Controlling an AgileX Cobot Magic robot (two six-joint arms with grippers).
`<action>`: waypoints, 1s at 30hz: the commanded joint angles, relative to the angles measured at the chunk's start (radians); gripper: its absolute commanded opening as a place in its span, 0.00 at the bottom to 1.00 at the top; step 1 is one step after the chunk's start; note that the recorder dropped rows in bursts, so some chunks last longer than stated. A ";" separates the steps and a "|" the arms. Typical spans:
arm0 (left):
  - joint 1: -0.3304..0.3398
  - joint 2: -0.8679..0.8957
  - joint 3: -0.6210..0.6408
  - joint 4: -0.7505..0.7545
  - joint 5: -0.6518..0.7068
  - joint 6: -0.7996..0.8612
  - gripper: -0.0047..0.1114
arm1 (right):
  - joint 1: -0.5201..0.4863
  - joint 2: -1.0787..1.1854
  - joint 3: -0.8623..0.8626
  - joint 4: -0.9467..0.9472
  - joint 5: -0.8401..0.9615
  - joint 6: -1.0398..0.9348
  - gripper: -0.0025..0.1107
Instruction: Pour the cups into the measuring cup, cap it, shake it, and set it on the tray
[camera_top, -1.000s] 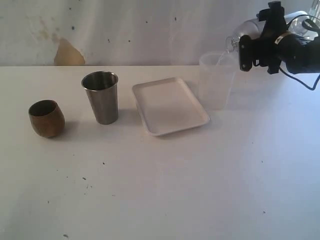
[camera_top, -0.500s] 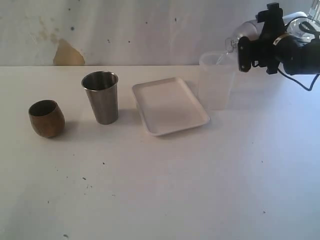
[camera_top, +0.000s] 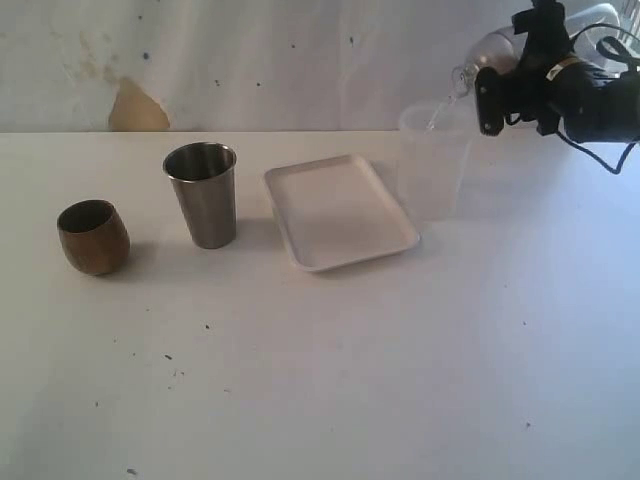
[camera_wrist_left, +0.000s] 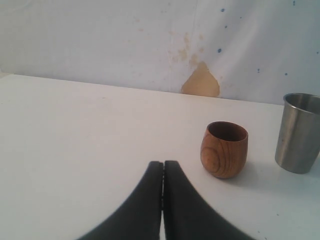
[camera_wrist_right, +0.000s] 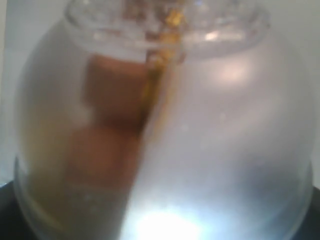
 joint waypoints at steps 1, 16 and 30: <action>-0.001 -0.004 0.005 -0.001 -0.010 0.000 0.05 | -0.002 -0.016 -0.015 0.004 -0.074 -0.023 0.02; -0.001 -0.004 0.005 -0.001 -0.010 0.000 0.05 | -0.002 -0.016 -0.015 0.004 -0.072 -0.118 0.02; -0.001 -0.004 0.005 -0.001 -0.010 0.000 0.05 | -0.002 -0.016 -0.015 0.006 -0.075 -0.118 0.02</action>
